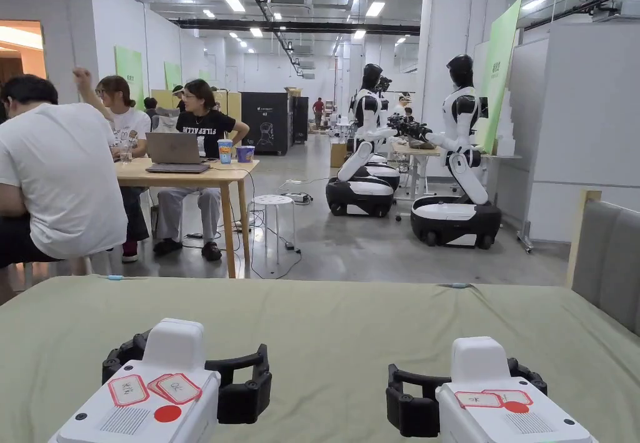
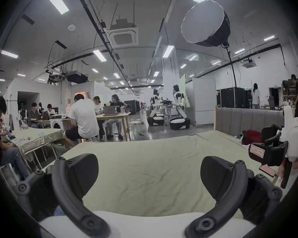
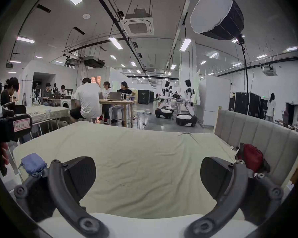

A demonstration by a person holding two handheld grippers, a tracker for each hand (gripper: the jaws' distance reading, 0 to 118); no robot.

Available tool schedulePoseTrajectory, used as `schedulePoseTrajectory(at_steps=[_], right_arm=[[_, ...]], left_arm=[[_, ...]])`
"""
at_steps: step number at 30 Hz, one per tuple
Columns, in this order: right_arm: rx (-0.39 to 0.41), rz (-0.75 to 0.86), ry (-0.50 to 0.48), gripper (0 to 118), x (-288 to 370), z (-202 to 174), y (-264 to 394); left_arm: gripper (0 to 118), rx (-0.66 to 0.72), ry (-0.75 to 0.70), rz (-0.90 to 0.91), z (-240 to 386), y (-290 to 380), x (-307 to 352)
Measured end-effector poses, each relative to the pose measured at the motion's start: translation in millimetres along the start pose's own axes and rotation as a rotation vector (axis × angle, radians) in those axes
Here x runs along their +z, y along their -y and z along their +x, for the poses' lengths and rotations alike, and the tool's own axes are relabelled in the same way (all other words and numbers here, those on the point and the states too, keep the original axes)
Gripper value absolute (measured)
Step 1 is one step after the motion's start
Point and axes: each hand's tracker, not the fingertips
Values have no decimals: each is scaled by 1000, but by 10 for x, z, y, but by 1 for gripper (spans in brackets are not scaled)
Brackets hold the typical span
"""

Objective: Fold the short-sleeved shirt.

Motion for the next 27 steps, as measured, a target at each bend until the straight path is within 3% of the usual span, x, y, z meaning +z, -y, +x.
schedulePoseTrajectory(at_steps=[12,16,21,27], right_arm=[[-91,13,-9,118,6,28,-4],[-79,13,8,118,9,-2,-8],[-50,-30,122,118,-35,-140,-20],[-63,-26,111,118,-22,-220,-3]], left_arm=[[118,18,-4,-13,-46,20,5],[118,20,-5,-22,-39,44,-6],[118,25,0,-26,-30,60,-22],[118,27,1,-31,-25,83,-37]])
